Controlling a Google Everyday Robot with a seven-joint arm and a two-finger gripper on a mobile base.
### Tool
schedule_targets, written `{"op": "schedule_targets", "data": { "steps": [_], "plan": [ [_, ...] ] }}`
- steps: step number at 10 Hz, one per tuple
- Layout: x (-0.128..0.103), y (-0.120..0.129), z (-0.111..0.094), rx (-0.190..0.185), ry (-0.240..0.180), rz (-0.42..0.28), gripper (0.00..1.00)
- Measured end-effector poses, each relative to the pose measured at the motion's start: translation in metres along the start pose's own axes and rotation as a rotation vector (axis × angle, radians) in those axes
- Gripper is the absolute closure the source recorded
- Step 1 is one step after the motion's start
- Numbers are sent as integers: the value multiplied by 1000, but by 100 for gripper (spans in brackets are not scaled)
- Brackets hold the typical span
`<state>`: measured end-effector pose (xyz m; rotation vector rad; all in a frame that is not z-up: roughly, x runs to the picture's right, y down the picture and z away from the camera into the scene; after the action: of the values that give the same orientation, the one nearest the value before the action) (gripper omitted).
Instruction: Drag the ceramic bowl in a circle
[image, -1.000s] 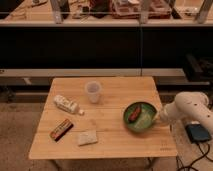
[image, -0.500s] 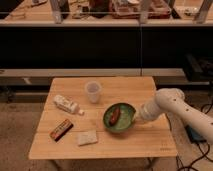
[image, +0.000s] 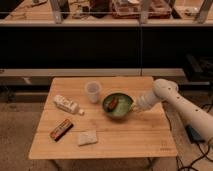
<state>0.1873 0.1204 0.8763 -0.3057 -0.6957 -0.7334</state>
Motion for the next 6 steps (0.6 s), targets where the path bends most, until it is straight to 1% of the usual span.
{"op": "schedule_targets", "data": {
  "steps": [1,2,3,4,5,6],
  "plan": [
    [24,10,-4,-1,28,50,100],
    [37,18,-9,-2,47,76,100],
    [54,30,-19,-3,82,106,100],
    [63,41,-28,-6,105,123,100],
    [66,63,-40,-19,128,138,100],
    [62,81,-46,-36,133,140,100]
  ]
}}
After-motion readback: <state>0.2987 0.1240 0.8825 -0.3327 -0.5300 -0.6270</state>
